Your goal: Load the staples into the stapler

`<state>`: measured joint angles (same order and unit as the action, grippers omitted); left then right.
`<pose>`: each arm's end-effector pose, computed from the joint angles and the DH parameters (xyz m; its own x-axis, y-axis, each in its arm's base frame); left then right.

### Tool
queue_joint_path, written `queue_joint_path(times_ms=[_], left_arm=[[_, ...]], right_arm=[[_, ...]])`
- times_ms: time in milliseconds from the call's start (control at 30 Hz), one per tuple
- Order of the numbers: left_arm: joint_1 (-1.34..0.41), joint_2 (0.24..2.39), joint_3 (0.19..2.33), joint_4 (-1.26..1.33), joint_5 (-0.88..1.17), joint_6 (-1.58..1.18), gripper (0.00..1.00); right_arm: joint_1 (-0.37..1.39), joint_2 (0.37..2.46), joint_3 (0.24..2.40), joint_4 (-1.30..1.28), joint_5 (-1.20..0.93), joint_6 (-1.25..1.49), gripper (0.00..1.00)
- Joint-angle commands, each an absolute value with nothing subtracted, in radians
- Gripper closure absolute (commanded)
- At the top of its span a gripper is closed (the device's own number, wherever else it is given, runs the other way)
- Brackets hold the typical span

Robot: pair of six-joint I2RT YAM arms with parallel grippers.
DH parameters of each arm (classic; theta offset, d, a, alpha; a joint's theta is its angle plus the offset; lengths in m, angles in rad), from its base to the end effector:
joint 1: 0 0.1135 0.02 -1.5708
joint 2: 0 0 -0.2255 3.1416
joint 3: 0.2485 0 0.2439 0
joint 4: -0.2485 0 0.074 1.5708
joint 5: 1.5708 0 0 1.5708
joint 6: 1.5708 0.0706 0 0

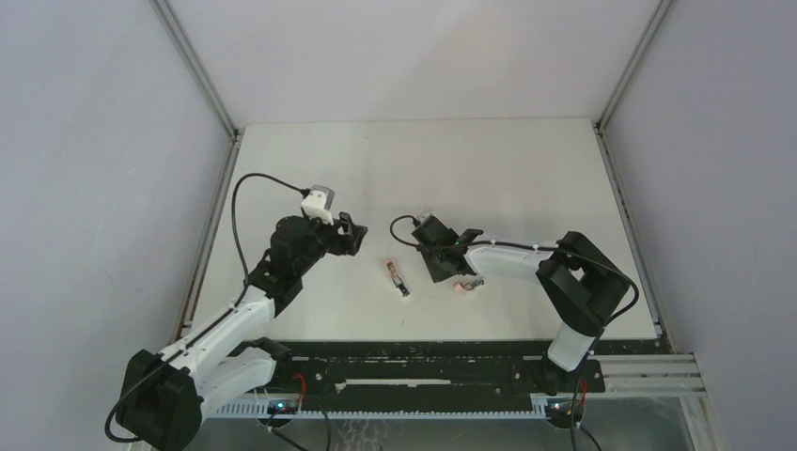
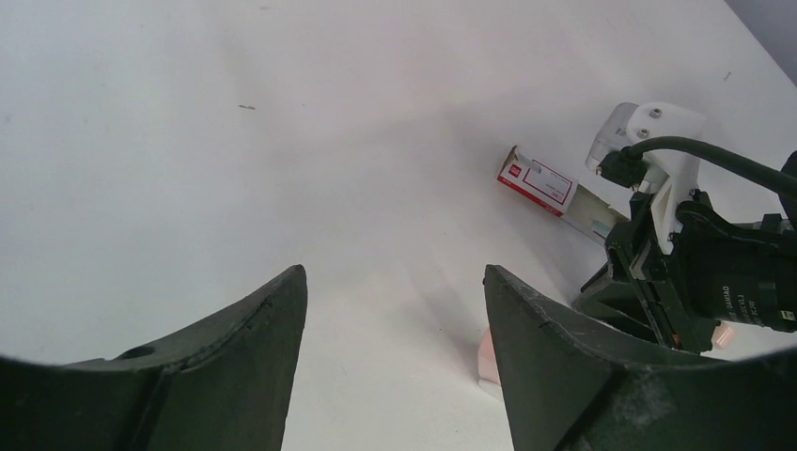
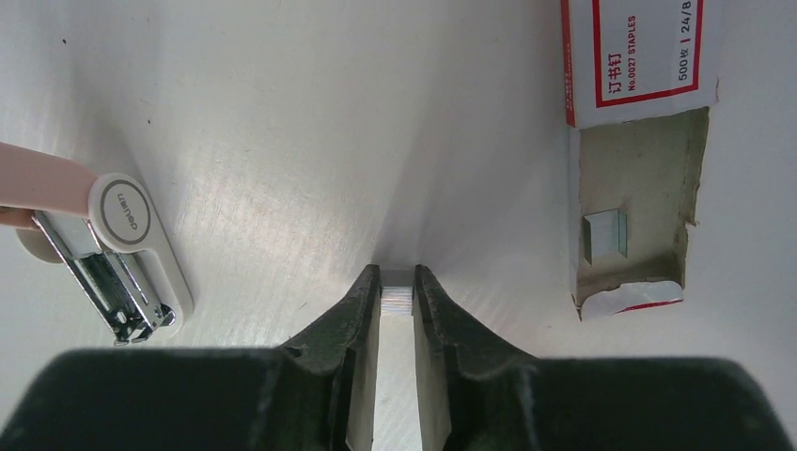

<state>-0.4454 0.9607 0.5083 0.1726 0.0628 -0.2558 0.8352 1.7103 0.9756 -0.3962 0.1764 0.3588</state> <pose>0.2404 -0.1197 0.2090 -0.3637 -0.1062 -0.9255 0.4056 0.8763 -0.2599 0.2294 0.2349 0.0930 -0.8072 -0.3767 -0.4545 -0.4233 0.9060 0.0009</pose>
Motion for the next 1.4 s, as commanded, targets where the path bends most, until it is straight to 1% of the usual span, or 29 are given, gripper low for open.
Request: queue_joint_path(times_ms=[0,233,567,700,933,1367], left_arm=[[-0.438,0.926,0.484,0.196,0.036,-0.273,0.27],[-0.438,0.863,0.406,0.223,-0.011,-0.309,0.27],[-0.437,0.723,0.290,0.248,-0.151,-0.348,0.27],[-0.437,0.718,0.289,0.239,-0.162,-0.350,0.27],[-0.437,0.700,0.287,0.229,-0.168,-0.354,0.27],[-0.436,0.690,0.286,0.226,-0.174,-0.356,0.27]], right_arm=[[0.848,1.714,1.009,-0.392,0.201,0.368,0.85],[0.854,1.687,1.009,-0.403,0.205,0.363,0.89],[0.905,1.564,1.010,-0.364,0.143,0.398,0.90],[0.968,1.572,1.009,-0.294,0.160,0.413,0.90],[1.028,1.612,1.009,-0.221,0.205,0.433,0.90],[1.063,1.665,1.017,-0.177,0.230,0.432,0.90]])
